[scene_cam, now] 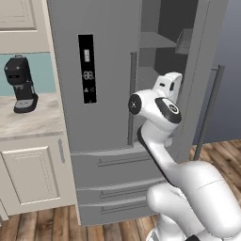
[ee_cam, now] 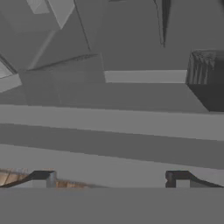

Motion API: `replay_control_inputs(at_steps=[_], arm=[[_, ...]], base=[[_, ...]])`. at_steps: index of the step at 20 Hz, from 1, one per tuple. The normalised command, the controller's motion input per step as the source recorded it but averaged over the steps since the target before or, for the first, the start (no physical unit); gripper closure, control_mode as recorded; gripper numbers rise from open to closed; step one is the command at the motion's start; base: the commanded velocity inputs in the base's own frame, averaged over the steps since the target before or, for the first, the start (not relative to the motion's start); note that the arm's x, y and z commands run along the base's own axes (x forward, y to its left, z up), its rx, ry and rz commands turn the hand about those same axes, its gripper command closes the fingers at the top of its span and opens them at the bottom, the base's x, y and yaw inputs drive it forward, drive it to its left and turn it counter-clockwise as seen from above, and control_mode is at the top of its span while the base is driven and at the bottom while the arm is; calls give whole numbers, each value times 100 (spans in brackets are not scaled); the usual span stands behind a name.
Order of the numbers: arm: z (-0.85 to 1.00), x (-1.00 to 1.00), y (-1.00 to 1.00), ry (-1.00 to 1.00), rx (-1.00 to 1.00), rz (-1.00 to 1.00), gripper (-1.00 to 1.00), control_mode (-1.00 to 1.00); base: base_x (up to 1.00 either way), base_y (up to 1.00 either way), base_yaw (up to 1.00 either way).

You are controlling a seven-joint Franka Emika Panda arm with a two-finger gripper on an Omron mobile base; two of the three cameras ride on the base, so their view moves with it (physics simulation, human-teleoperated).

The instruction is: Retrieve the kiwi and tangerine from the fridge and place them into the bowl on the dining table.

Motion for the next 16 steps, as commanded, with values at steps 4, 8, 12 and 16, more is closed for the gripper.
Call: replay_control_inputs(at_steps=[4, 8, 12, 16], arm=[[0, 91, 0, 14, 0, 0, -100, -100], [-8, 82, 0, 13, 0, 0, -100, -100], [-31, 55, -6, 6, 0, 0, -100, -100], [-25, 32, -44, 5, 0, -3, -100, -100]], base=[[0, 0, 0], [0, 0, 0], [0, 0, 0], [0, 0, 0]])
